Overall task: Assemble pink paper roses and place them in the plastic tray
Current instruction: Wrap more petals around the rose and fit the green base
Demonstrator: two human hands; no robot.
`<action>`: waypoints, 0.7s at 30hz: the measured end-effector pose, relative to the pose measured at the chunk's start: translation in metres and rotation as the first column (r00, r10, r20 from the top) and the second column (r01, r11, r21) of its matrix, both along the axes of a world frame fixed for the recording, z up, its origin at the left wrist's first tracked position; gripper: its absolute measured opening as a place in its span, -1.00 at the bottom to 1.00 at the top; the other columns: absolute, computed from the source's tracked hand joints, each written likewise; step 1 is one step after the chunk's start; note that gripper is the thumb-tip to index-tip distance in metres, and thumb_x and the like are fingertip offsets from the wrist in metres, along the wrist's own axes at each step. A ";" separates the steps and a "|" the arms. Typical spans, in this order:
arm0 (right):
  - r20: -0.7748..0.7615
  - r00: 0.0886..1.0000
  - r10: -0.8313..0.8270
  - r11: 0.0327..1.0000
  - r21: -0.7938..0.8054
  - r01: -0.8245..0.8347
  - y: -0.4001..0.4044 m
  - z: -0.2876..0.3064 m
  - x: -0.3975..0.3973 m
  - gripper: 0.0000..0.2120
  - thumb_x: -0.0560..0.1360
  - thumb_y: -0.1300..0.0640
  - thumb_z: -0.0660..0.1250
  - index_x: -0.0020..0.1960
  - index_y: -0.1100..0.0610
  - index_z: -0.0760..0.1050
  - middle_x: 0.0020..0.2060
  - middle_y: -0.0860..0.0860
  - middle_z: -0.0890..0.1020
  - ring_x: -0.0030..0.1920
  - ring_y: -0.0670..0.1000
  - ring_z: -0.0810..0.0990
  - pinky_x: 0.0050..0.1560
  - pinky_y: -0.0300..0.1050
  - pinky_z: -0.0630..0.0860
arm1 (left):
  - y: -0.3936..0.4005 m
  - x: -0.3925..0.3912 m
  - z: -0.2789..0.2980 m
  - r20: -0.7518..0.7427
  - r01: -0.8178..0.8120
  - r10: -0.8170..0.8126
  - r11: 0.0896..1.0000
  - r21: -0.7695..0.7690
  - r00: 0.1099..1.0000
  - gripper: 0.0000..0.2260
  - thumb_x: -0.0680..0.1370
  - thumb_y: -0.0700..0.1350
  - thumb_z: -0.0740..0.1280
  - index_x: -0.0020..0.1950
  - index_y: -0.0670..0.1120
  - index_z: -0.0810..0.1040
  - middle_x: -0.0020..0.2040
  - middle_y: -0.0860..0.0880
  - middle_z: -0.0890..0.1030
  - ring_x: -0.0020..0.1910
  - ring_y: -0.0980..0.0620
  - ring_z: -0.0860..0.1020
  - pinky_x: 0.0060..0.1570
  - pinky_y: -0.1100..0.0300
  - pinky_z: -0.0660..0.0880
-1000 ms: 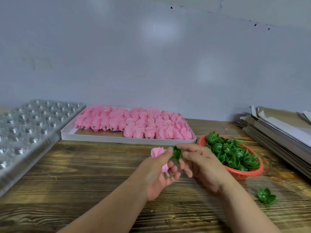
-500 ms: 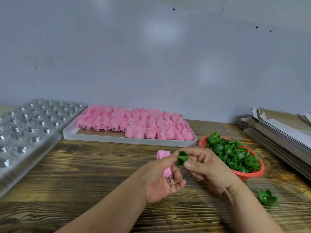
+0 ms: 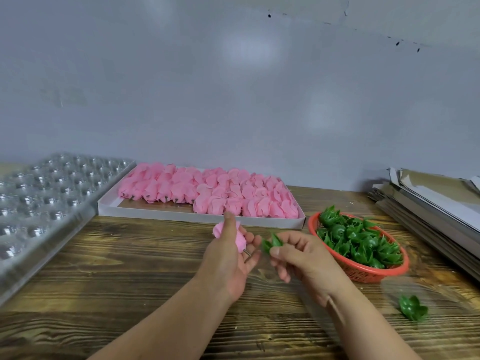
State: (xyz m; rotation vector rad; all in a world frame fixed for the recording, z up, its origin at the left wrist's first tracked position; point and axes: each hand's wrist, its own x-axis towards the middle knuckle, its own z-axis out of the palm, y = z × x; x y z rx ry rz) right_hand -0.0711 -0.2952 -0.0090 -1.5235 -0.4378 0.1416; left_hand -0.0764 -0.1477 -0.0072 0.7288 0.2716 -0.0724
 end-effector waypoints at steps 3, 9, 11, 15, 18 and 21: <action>-0.015 1.000 -0.012 0.999 -0.053 0.012 0.004 -0.001 -0.003 -0.85 0.35 0.30 0.42 -0.36 0.11 0.59 -0.48 0.11 0.55 -0.59 -0.07 0.44 -0.56 -0.28 0.36 | 0.002 0.003 -0.001 0.030 -0.008 0.008 1.000 0.007 1.000 -0.64 0.41 0.22 0.29 -0.15 -0.09 0.47 -0.38 -0.04 0.57 -0.33 0.03 0.56 0.00 -0.03 0.53; 0.079 0.996 -0.047 0.948 -0.310 0.069 0.006 0.000 -0.008 -0.85 0.34 0.42 0.44 -0.14 0.39 0.50 -0.44 0.17 0.45 -0.53 -0.04 0.41 -0.47 -0.23 0.38 | 0.003 0.007 -0.004 0.094 -0.024 0.013 0.993 0.116 0.995 -0.68 0.50 0.23 0.24 -0.07 -0.03 0.47 -0.32 0.00 0.60 -0.11 0.04 0.57 0.08 -0.07 0.46; 0.125 0.991 -0.040 0.927 -0.366 0.083 0.009 0.003 -0.010 -0.82 0.32 0.41 0.46 -0.14 0.35 0.50 -0.43 0.10 0.45 -0.44 -0.03 0.40 -0.38 -0.18 0.37 | 0.001 0.005 -0.004 0.123 -0.019 0.000 0.988 0.151 0.992 -0.69 0.54 0.20 0.23 -0.07 -0.04 0.48 -0.34 0.01 0.61 -0.10 0.03 0.56 0.08 -0.07 0.46; 0.262 0.965 -0.029 0.858 -0.489 0.158 0.010 0.006 -0.013 -0.78 0.31 0.35 0.47 -0.17 0.12 0.51 -0.42 -0.09 0.45 -0.37 -0.11 0.41 -0.28 -0.16 0.38 | -0.002 0.002 -0.002 0.205 -0.047 -0.007 0.965 0.259 0.979 -0.68 0.52 0.21 0.23 -0.01 -0.02 0.52 -0.35 0.04 0.64 -0.12 0.00 0.55 0.10 -0.08 0.48; 0.340 0.941 -0.001 0.812 -0.548 0.199 0.012 0.007 -0.016 -0.79 0.30 0.27 0.46 -0.19 0.03 0.50 -0.43 -0.12 0.48 -0.37 -0.15 0.43 -0.27 -0.15 0.40 | -0.001 0.000 -0.004 0.249 -0.032 -0.052 0.946 0.323 0.967 -0.54 0.36 0.29 0.25 -0.07 -0.10 0.57 -0.31 0.01 0.64 -0.23 0.03 0.60 -0.21 0.12 0.53; 0.304 0.953 0.010 0.852 -0.501 0.151 0.015 0.008 -0.018 -0.81 0.32 0.34 0.45 -0.16 0.12 0.53 -0.44 -0.13 0.54 -0.40 -0.20 0.44 -0.30 -0.29 0.40 | -0.003 -0.001 -0.007 0.260 -0.023 -0.089 0.917 0.398 0.961 -0.47 0.33 0.31 0.26 -0.14 -0.16 0.60 -0.28 -0.09 0.61 -0.25 0.00 0.60 -0.24 0.14 0.53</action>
